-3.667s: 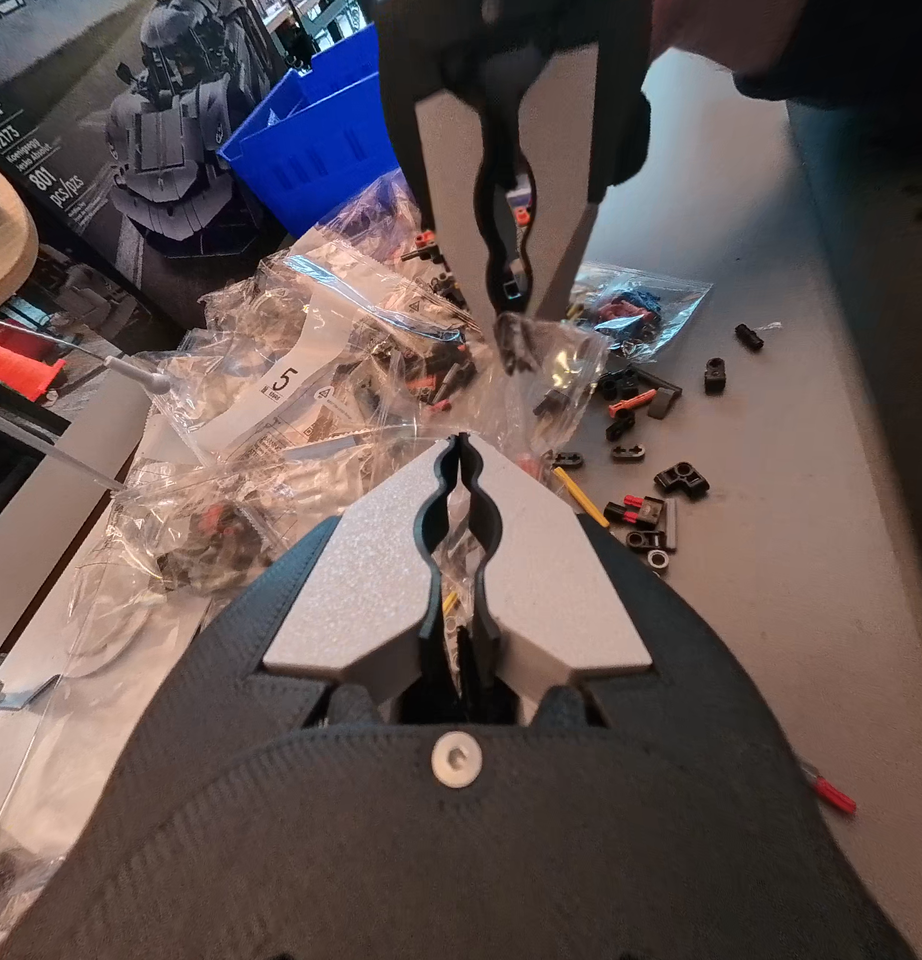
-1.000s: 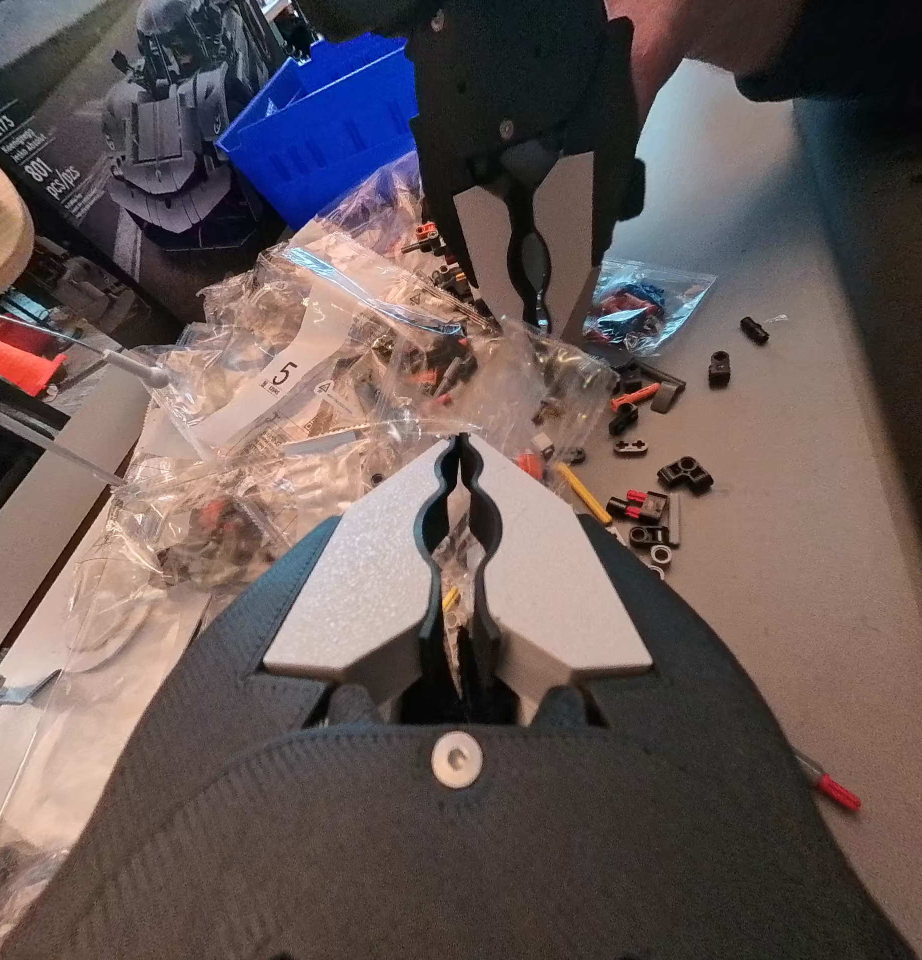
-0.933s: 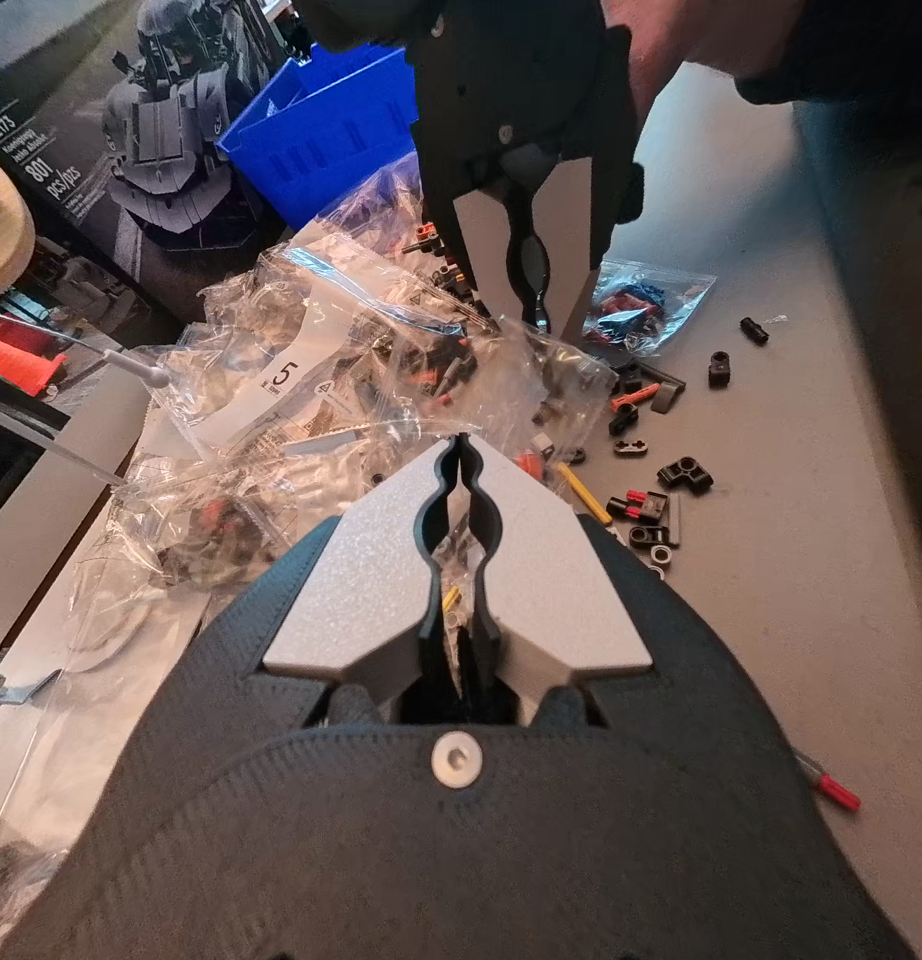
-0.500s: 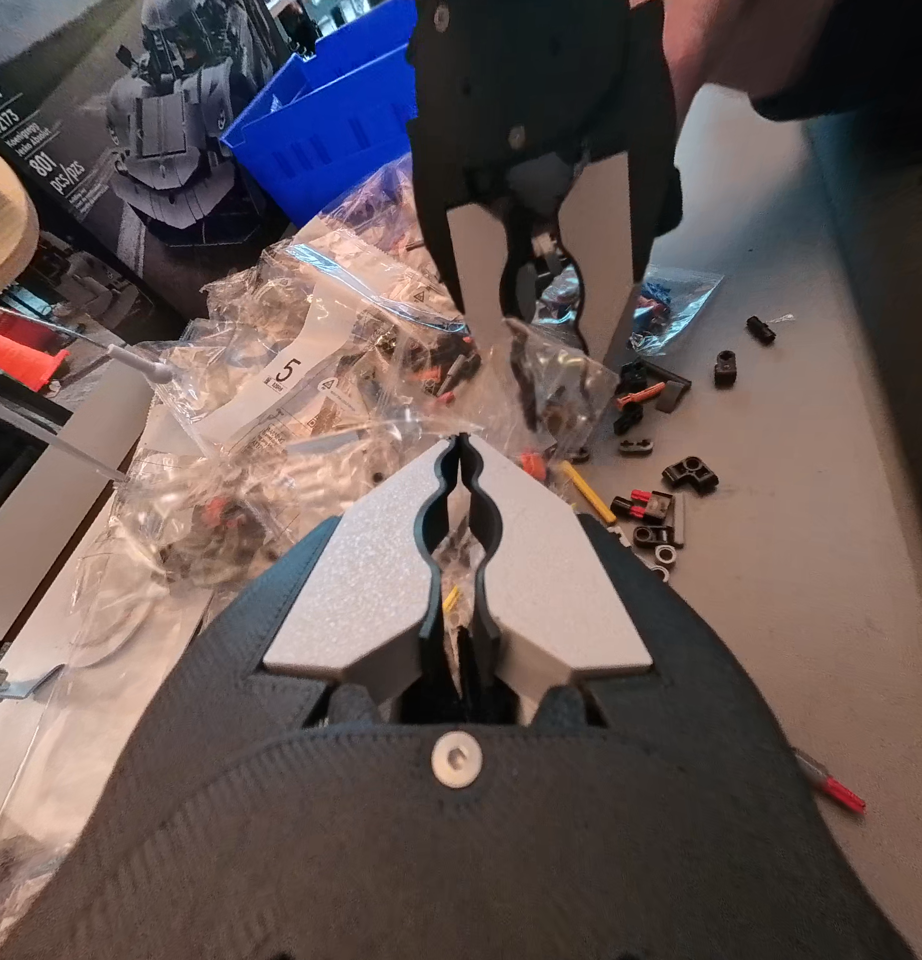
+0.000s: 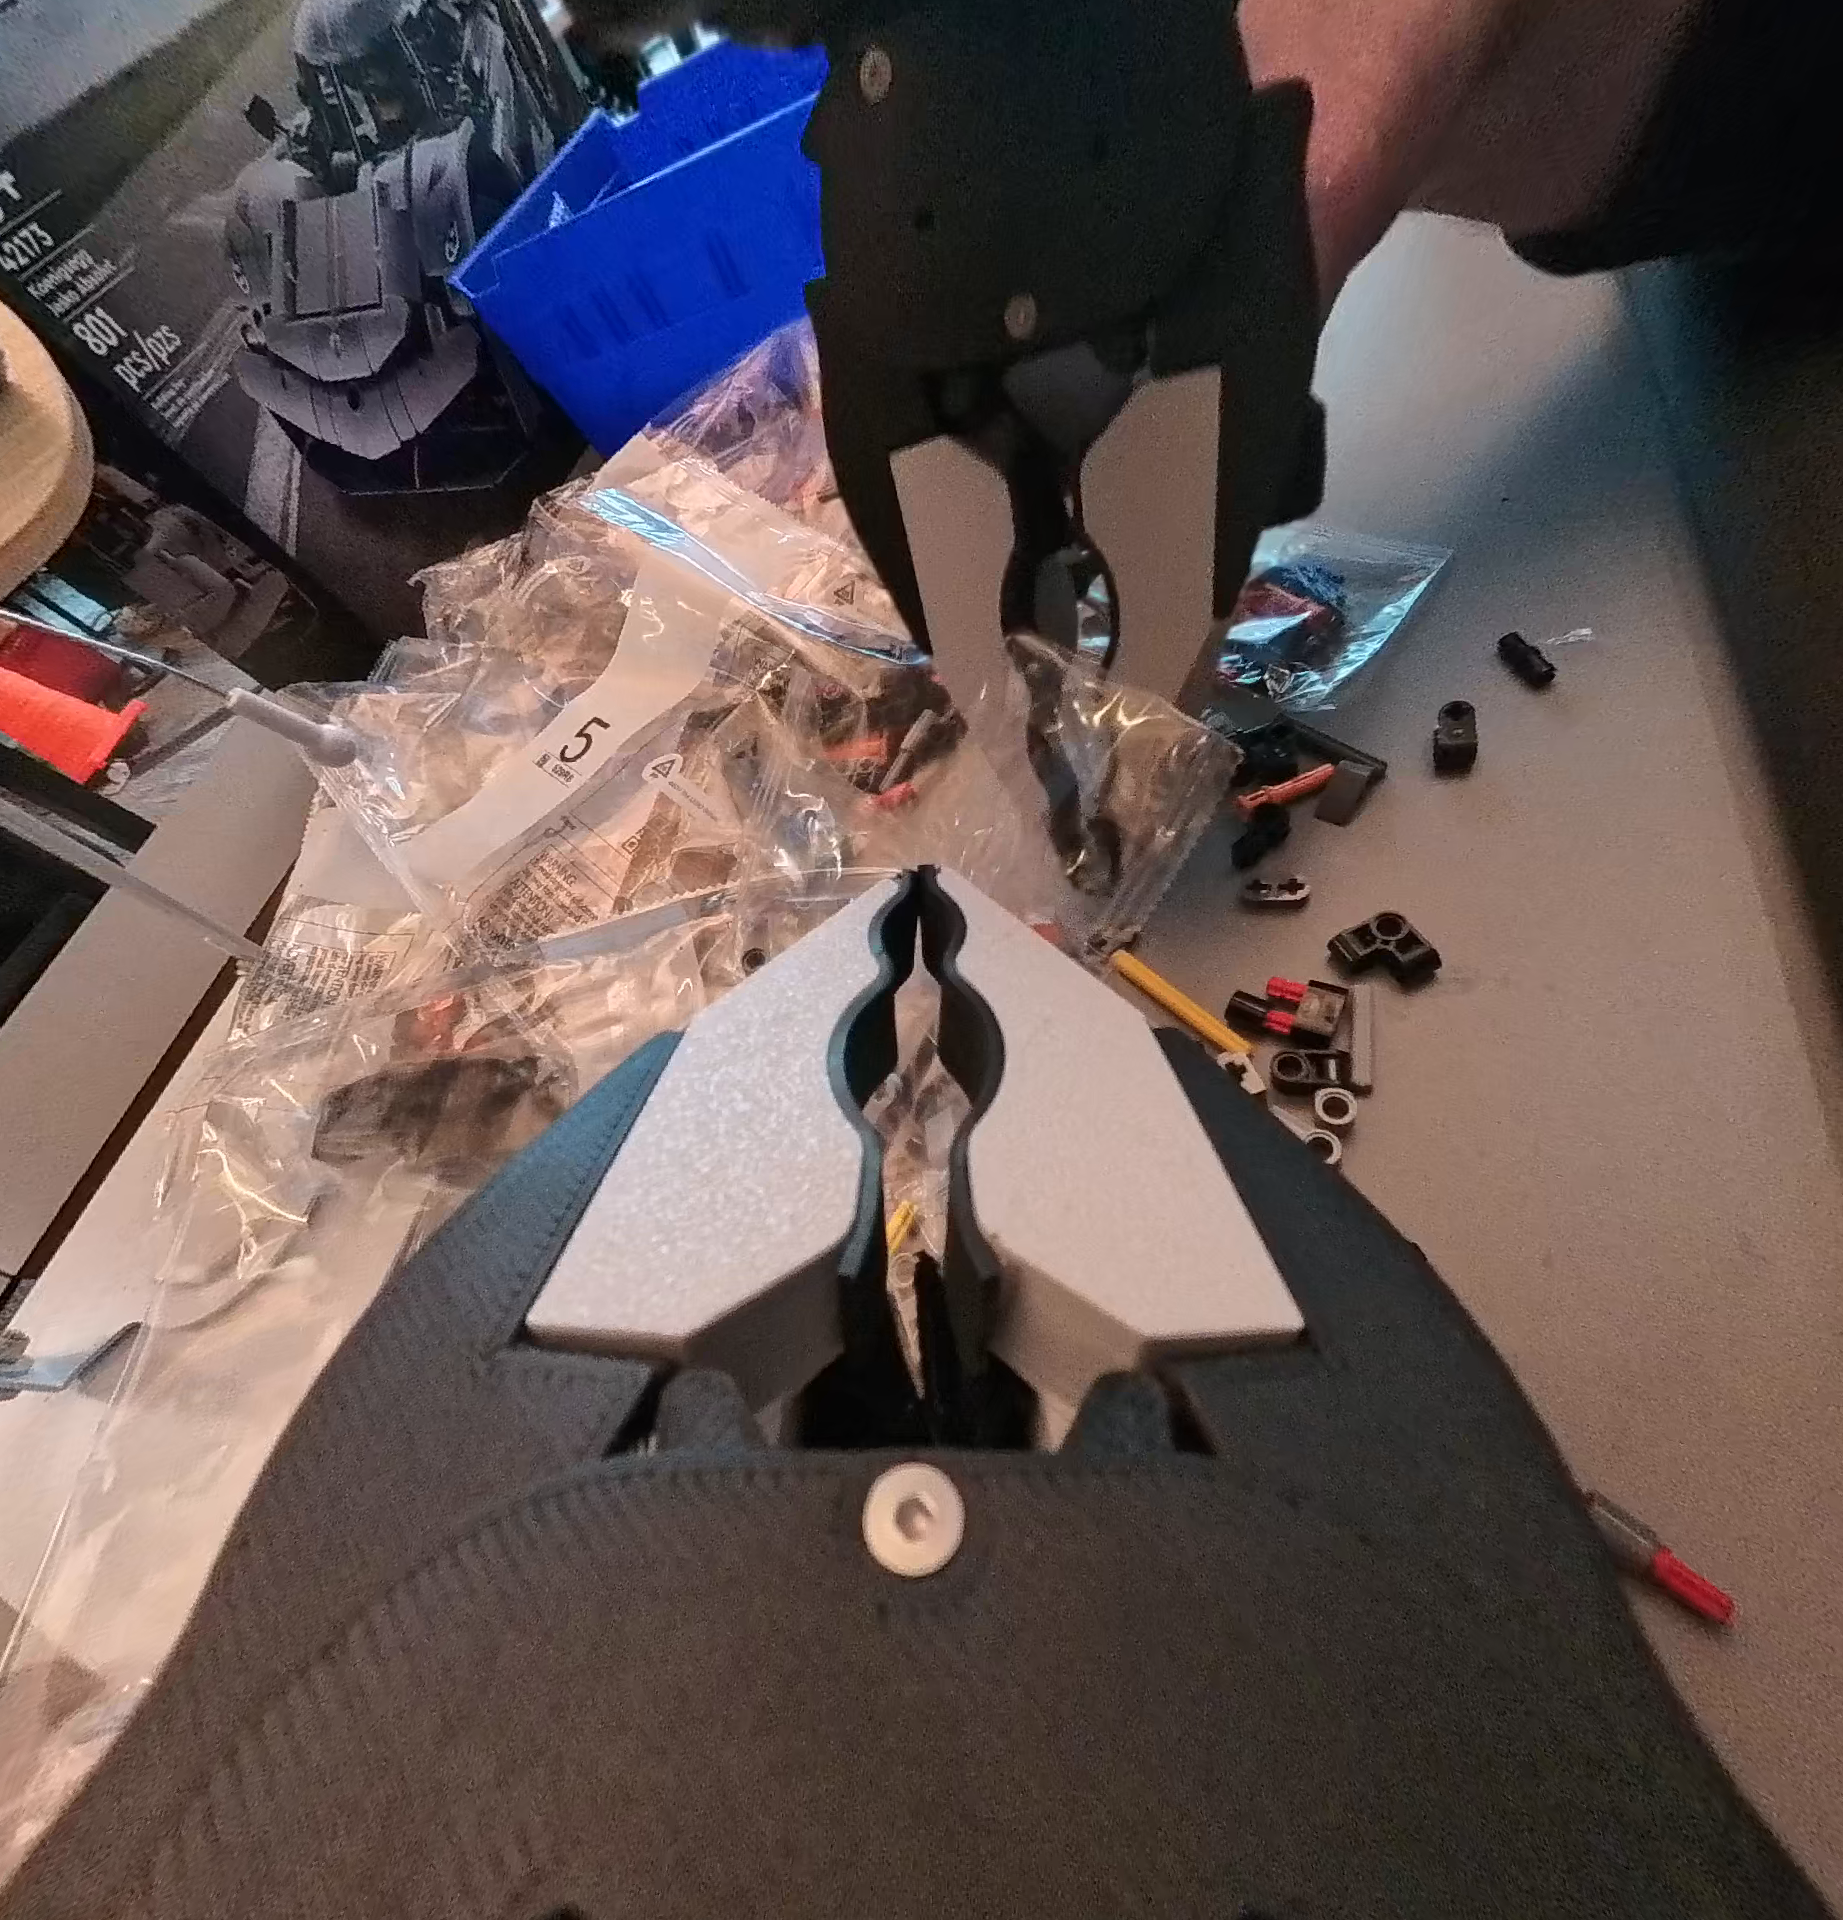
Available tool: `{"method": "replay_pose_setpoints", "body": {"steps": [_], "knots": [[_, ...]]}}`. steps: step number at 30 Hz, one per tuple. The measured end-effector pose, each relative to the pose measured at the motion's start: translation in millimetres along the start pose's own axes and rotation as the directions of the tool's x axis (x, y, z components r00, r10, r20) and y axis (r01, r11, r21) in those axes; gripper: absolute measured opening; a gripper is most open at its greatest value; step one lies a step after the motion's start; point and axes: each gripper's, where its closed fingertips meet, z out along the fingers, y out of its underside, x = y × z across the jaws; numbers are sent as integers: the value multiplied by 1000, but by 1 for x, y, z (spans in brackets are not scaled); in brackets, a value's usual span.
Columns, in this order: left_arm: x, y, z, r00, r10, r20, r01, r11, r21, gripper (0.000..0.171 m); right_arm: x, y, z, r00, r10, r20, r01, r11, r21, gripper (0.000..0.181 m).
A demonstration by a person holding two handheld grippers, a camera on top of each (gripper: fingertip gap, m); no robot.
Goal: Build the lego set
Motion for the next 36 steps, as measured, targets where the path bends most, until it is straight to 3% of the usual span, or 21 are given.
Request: {"method": "replay_pose_setpoints", "body": {"steps": [1,5,8,10,18,27,30,36], "knots": [[0,0,0,1000,0,1,0,1000,1,0,1,-1,-6,1000,2,-3,-2,1000,17,6],[1,-1,0,1000,2,-2,-2,1000,1,0,6,-19,-44,999,17,-43,-9,981,196,5],[2,0,1,1000,2,-7,-2,1000,-1,0,6,-50,-73,995,-19,-93,54,919,391,6],[3,0,2,1000,3,-10,-3,1000,-2,0,7,-61,-78,993,-18,-116,68,895,441,6],[2,0,2,1000,1,-10,-1,1000,-4,0,17,-49,-29,992,8,-122,25,964,267,6],[-3,0,1,1000,-31,6,31,1000,3,0,13,-51,-40,996,11,-83,17,947,320,10],[-6,3,0,999,-35,18,35,999,-7,0,-1,-44,-56,1000,-6,-3,7,939,344,8],[-6,3,1,999,-34,16,35,999,-7,0,-11,-19,-33,998,-10,65,-2,982,187,19]]}}
